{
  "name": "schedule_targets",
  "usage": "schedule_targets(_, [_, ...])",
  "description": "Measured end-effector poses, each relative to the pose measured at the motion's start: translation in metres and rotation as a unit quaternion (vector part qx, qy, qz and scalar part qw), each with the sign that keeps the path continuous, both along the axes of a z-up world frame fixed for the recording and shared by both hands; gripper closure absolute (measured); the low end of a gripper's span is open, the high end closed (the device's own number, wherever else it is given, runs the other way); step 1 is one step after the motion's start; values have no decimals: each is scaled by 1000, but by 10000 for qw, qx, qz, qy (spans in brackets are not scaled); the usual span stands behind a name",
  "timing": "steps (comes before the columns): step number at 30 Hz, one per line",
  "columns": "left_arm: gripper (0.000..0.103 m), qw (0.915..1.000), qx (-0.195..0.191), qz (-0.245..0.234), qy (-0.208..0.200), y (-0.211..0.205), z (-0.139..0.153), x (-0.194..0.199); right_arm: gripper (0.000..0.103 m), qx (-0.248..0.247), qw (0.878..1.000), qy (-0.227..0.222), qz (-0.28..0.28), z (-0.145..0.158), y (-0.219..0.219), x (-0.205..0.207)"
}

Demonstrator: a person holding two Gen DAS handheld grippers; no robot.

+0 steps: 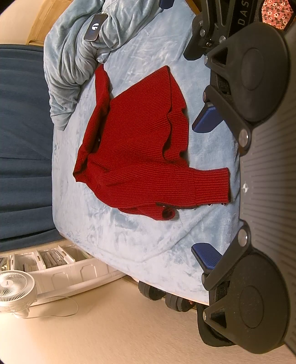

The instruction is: Fold small clothes

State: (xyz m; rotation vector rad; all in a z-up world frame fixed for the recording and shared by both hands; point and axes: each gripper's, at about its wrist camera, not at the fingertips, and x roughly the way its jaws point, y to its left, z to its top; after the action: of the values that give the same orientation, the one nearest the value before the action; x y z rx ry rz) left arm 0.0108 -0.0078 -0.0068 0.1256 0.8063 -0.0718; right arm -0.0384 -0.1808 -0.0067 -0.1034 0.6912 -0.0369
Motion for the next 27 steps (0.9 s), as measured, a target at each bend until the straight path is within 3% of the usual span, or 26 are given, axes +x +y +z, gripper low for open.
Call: schedule_targets(27, [0,10000,2,-1,6,2,-2,0,1,3,10000,19,15,-3,-1,-1])
